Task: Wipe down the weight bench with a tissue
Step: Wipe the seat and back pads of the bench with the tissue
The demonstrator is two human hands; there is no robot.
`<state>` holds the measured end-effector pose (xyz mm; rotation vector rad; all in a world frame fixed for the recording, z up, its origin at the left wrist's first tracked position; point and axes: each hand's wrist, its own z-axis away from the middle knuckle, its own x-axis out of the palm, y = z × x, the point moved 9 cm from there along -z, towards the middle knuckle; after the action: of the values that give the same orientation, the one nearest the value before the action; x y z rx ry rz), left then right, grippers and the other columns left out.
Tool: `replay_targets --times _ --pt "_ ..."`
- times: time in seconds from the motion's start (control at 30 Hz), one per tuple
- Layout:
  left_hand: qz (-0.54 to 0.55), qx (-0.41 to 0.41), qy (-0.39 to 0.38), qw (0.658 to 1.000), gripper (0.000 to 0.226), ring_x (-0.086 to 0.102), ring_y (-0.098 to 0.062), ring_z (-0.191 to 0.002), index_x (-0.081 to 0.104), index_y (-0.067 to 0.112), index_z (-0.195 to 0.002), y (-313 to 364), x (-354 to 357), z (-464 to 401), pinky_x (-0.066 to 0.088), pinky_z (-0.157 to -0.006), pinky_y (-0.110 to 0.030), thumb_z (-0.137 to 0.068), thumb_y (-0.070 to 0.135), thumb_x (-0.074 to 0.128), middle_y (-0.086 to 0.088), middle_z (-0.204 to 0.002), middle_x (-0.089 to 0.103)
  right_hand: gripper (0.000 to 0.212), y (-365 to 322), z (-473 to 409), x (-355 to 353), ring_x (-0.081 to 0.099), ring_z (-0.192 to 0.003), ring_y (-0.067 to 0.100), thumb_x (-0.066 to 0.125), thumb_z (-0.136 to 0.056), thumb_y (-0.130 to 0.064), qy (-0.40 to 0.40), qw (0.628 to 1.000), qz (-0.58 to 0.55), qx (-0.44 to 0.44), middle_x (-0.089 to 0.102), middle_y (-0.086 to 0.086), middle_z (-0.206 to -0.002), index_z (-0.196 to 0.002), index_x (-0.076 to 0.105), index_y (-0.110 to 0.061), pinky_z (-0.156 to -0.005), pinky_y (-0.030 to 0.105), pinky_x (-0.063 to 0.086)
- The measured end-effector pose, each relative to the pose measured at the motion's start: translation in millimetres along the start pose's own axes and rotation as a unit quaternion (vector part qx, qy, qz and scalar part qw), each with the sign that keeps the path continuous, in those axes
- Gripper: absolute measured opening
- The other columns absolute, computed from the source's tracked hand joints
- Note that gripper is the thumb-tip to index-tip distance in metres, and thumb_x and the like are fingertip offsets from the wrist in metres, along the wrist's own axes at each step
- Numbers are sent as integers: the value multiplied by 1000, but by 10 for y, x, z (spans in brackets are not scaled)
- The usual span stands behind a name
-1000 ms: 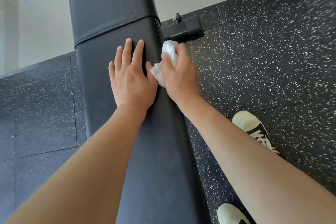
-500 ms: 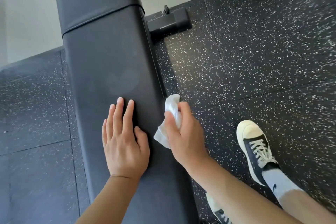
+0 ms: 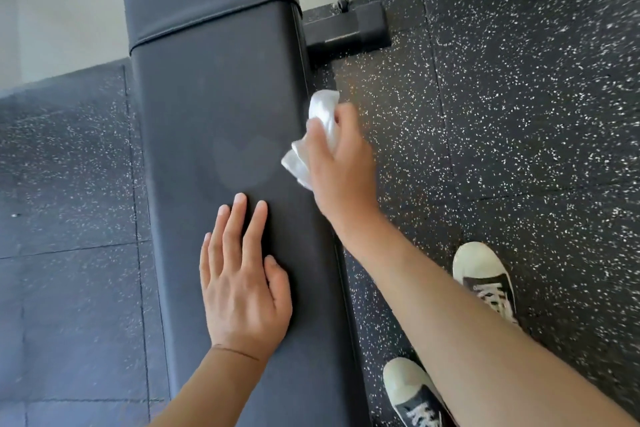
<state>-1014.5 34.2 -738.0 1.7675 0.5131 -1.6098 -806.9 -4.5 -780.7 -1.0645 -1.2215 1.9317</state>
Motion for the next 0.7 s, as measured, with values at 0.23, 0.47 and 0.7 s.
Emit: replay_targets --times 0.23,0.47,0.7 --pt "-1 -17 -18 1000 68 21 -27 -158 38 18 -159 -3 10 -27 21 -125 -54 -91 21 38 -1 -170 24 18 349 999 -273 57 -72 16 47 -99 -49 -42 999 13 30 57 -10 -76 -94 45 -32 -65 42 47" --pt "-12 -13 -27 999 71 20 -28 -158 34 21 -160 -10 28 -23 16 -127 -51 -90 22 39 -2 -171 23 20 -13 -97 11 57 -71 16 51 -100 -43 -29 999 -11 37 58 -8 -75 -93 46 -25 -66 42 49" --pt "-14 -14 -23 1000 71 22 -29 -158 37 18 -159 5 24 -39 20 -125 -54 -88 22 39 -3 -170 25 20 -230 -861 197 58 -71 17 52 -100 -39 -18 998 -25 46 62 -8 -78 -100 53 -18 -67 37 47"
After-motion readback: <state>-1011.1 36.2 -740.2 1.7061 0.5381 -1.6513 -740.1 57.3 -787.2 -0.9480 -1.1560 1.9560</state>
